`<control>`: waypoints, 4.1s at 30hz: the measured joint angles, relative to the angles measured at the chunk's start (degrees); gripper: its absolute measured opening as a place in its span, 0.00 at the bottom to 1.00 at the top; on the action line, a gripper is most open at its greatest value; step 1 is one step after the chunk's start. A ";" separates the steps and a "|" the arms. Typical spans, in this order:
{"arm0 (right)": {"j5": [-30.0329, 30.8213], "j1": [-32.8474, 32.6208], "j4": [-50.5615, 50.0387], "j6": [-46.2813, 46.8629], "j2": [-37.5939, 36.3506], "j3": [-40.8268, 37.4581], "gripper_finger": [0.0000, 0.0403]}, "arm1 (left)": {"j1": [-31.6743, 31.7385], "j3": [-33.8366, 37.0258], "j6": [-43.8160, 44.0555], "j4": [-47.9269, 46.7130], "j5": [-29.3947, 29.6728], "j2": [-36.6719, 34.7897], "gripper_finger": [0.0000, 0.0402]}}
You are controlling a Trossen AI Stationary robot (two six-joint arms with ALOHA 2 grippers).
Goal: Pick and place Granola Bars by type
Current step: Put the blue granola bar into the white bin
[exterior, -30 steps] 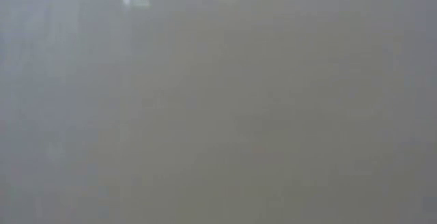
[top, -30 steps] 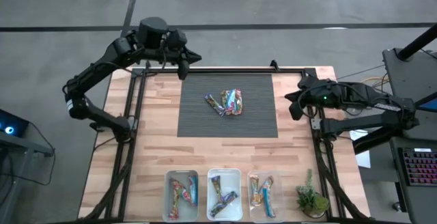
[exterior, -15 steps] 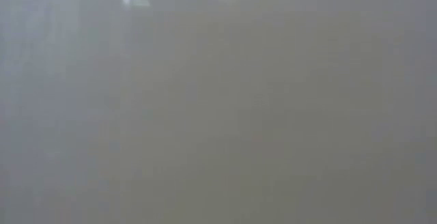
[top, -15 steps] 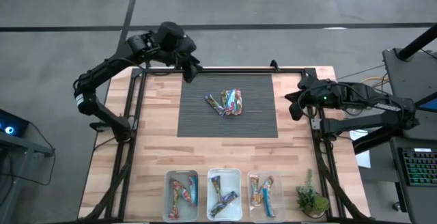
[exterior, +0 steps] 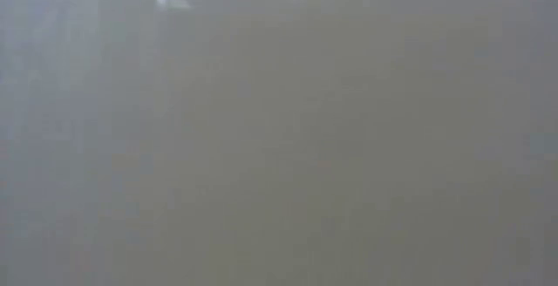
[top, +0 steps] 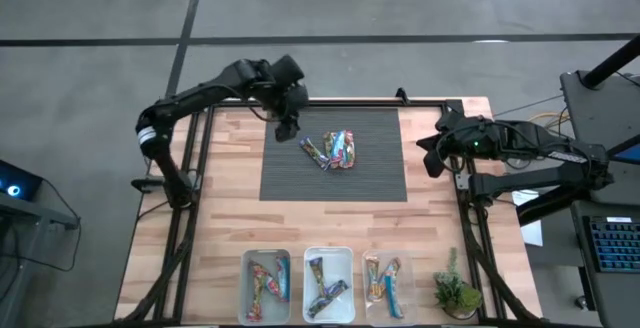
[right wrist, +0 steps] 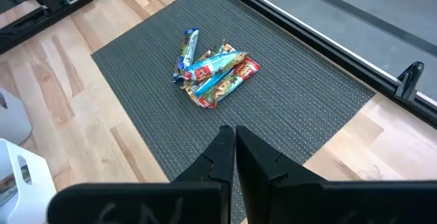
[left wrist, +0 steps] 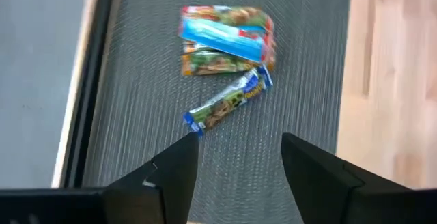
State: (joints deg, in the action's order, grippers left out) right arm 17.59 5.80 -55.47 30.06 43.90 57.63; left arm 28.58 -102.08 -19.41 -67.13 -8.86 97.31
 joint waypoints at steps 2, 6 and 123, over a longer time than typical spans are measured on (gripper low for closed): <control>-0.11 0.00 0.01 0.00 0.00 0.00 0.02 | -0.79 0.00 -5.22 0.00 -0.02 1.54 0.48; -0.11 0.00 0.05 0.00 0.00 0.00 0.02 | -2.07 0.02 -13.14 0.06 0.02 4.56 0.48; -0.03 0.00 0.01 -0.24 0.04 0.00 0.02 | -8.86 -7.16 -19.72 -1.15 13.11 23.76 0.21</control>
State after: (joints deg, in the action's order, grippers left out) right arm 17.56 5.80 -55.46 29.82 43.94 57.63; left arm 19.73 -109.24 -39.13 -68.28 4.25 121.07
